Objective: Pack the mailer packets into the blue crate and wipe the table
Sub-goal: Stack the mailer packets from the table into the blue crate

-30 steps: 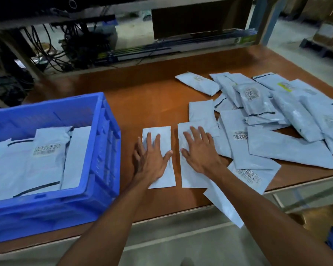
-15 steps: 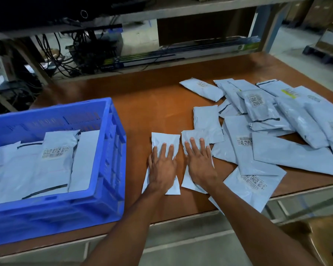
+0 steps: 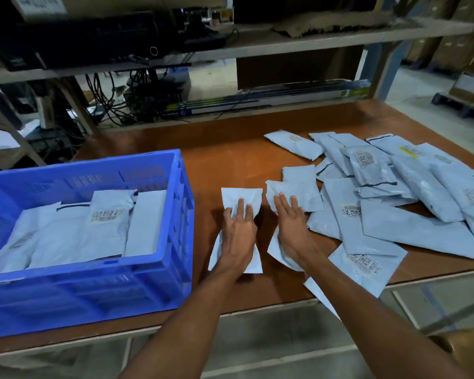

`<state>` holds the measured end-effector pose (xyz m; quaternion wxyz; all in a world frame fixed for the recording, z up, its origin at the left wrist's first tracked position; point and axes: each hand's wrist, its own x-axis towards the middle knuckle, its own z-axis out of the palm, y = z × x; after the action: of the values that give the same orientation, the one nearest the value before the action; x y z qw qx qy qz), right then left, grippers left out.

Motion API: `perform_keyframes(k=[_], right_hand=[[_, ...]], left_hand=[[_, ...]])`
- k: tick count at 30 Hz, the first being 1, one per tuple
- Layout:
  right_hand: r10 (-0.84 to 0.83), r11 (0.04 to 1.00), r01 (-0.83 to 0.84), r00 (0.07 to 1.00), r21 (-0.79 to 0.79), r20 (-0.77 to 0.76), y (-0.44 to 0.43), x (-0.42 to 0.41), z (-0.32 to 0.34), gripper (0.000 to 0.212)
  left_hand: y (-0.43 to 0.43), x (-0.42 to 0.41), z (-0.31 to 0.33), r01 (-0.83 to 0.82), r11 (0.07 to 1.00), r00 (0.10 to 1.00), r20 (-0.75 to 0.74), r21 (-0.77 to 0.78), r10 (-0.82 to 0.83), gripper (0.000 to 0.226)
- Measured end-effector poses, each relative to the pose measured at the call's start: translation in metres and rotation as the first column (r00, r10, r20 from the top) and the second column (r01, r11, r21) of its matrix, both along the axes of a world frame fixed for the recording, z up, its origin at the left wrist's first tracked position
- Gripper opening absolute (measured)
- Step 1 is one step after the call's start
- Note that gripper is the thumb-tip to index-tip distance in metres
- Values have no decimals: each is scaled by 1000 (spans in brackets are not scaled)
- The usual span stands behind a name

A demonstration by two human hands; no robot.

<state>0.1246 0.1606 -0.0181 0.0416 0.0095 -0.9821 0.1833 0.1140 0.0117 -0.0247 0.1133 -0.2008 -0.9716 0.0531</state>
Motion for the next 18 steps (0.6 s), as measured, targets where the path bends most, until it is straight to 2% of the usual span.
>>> perform_keyframes(k=[4,7,10,13,15,18], right_hand=[[25,996,-46,965,-76,-262,-24,-15,68,61],[49,991,-100,895,-94,-443,-61,-23,131,55],[148,957,-256,832,-133,-535,-117,-23,173,54],[262,935,-346,814,-72,-518,-187,-21,185,61],[335,921,-389,819,-20,-466,-241,-20,184,68],[426,894,-447,842,13,-332,-323,-17,172,75]], left_hand=[[-25,-28,77,-2,980,971,-236,200,50,46],[-70,-42,152,-3,969,904,-414,246,108,49],[-144,-35,202,-24,970,825,-543,241,155,46],[-231,-12,214,-12,989,713,-692,150,114,33],[-290,0,205,-99,986,753,-637,137,164,31],[-377,4,177,-230,972,816,-538,37,213,29]])
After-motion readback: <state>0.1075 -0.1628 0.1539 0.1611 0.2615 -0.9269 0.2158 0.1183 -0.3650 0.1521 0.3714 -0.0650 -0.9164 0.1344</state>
